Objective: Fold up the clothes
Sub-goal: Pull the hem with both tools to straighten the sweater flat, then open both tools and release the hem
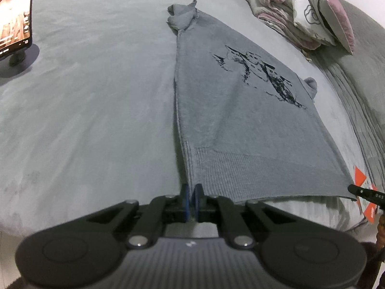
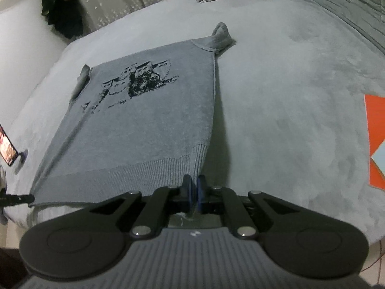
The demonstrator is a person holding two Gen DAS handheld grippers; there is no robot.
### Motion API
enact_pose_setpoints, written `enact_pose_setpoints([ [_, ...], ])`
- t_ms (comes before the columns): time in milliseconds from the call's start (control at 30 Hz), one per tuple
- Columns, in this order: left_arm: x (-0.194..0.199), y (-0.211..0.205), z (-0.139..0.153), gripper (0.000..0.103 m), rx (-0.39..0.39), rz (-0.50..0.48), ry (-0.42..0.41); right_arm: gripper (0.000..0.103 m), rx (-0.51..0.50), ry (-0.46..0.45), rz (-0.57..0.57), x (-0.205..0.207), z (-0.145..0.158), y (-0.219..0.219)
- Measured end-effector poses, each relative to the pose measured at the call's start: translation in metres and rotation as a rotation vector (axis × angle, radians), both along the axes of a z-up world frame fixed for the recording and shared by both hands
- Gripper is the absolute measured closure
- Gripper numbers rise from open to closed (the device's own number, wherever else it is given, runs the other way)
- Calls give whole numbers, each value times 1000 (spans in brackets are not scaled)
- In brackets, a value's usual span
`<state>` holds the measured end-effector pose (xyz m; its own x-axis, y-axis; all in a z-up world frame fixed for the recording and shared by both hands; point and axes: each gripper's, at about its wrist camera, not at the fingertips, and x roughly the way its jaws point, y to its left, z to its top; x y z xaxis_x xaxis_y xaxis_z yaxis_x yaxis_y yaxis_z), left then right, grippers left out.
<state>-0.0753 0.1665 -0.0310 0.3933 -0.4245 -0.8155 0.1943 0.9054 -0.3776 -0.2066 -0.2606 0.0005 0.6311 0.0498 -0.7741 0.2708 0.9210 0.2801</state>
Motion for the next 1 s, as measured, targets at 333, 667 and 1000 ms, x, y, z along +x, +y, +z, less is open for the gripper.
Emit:
enact_pose_setpoints([
  [333,9,-5,-15,99,83,-57,11,98,-22,89,24,6,-26,0],
  [667,-10,-1,-29,95,56,-39,-119,98,-61,65,48,14,-56,0],
  [1000,-6,22,-19,63,-84,66,-173,54,31,-106,-13,-10,-55,0],
])
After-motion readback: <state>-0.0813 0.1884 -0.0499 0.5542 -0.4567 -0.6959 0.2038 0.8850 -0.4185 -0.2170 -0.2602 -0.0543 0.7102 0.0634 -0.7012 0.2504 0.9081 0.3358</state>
